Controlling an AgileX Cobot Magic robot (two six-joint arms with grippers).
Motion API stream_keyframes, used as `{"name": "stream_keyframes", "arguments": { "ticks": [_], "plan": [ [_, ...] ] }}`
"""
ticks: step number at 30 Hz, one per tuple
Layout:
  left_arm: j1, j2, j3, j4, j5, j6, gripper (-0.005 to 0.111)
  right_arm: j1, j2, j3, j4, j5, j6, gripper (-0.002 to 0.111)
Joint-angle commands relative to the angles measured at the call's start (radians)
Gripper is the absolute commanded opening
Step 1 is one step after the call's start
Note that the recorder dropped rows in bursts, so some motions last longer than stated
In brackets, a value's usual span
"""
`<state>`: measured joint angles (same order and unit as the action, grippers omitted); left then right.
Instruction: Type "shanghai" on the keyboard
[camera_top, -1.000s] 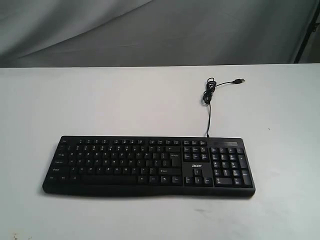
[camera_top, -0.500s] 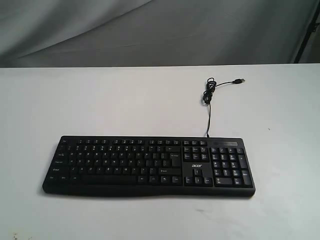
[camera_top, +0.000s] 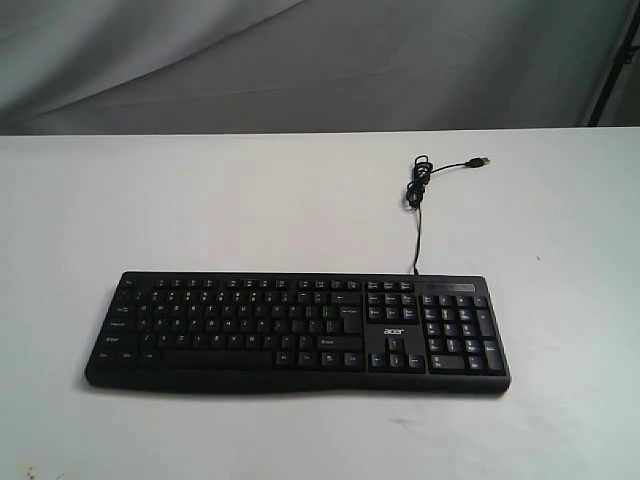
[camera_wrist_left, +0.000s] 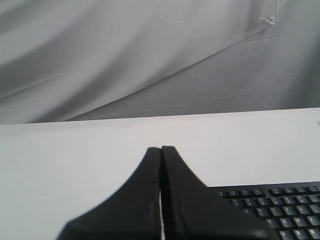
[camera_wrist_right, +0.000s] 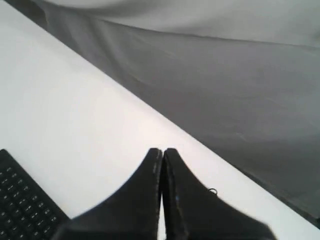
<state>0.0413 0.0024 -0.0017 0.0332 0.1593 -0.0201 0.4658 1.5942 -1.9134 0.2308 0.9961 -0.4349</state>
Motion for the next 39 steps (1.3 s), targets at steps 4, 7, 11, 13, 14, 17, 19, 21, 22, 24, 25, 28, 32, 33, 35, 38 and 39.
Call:
{"name": "stream_keyframes", "arguments": {
  "ticks": [4,7,11,13,14,17,19,21,22,24,25,28,32,33,35,38,39],
  "plan": [
    [-0.006,-0.002,0.002,-0.002,-0.005,-0.003,0.000,0.064,0.146,-0.108,0.030,0.066,-0.034,0.000],
    [-0.006,-0.002,0.002,-0.002,-0.005,-0.003,0.000,0.098,0.183,-0.113,0.030,0.053,-0.053,0.000],
    [-0.006,-0.002,0.002,-0.002,-0.005,-0.003,0.000,0.154,0.238,-0.113,0.030,0.053,-0.067,0.000],
    [-0.006,-0.002,0.002,-0.002,-0.005,-0.003,0.000,0.180,0.267,-0.113,0.018,0.053,-0.067,0.000],
    [-0.006,-0.002,0.002,-0.002,-0.005,-0.003,0.000,0.194,0.284,-0.113,0.014,0.053,-0.063,0.000],
    [-0.006,-0.002,0.002,-0.002,-0.005,-0.003,0.000,0.227,0.336,-0.113,0.011,0.053,-0.059,0.000],
    [-0.006,-0.002,0.002,-0.002,-0.005,-0.003,0.000,0.245,0.368,-0.113,0.008,0.045,-0.059,0.000],
    [-0.006,-0.002,0.002,-0.002,-0.005,-0.003,0.000,0.264,0.400,-0.113,0.004,0.028,-0.063,0.000],
    [-0.006,-0.002,0.002,-0.002,-0.005,-0.003,0.000,0.273,0.411,-0.113,0.002,0.023,-0.063,0.000],
    [-0.006,-0.002,0.002,-0.002,-0.005,-0.003,0.000,0.290,0.440,-0.113,-0.003,0.005,-0.063,0.000],
    [-0.006,-0.002,0.002,-0.002,-0.005,-0.003,0.000,0.296,0.455,-0.113,-0.007,0.002,-0.063,0.000],
    [-0.006,-0.002,0.002,-0.002,-0.005,-0.003,0.000,0.318,0.494,-0.113,-0.005,-0.013,-0.063,0.000],
    [-0.006,-0.002,0.002,-0.002,-0.005,-0.003,0.000,0.351,0.548,-0.113,-0.007,-0.038,-0.092,0.000],
    [-0.006,-0.002,0.002,-0.002,-0.005,-0.003,0.000,0.362,0.563,-0.113,-0.007,-0.042,-0.100,0.000],
    [-0.006,-0.002,0.002,-0.002,-0.005,-0.003,0.000,0.379,0.591,-0.113,-0.003,-0.045,-0.132,0.000],
    [-0.006,-0.002,0.002,-0.002,-0.005,-0.003,0.000,0.400,0.631,-0.113,-0.003,-0.066,-0.162,0.000],
    [-0.006,-0.002,0.002,-0.002,-0.005,-0.003,0.000,0.407,0.646,-0.113,-0.003,-0.077,-0.164,0.000]
  ]
}}
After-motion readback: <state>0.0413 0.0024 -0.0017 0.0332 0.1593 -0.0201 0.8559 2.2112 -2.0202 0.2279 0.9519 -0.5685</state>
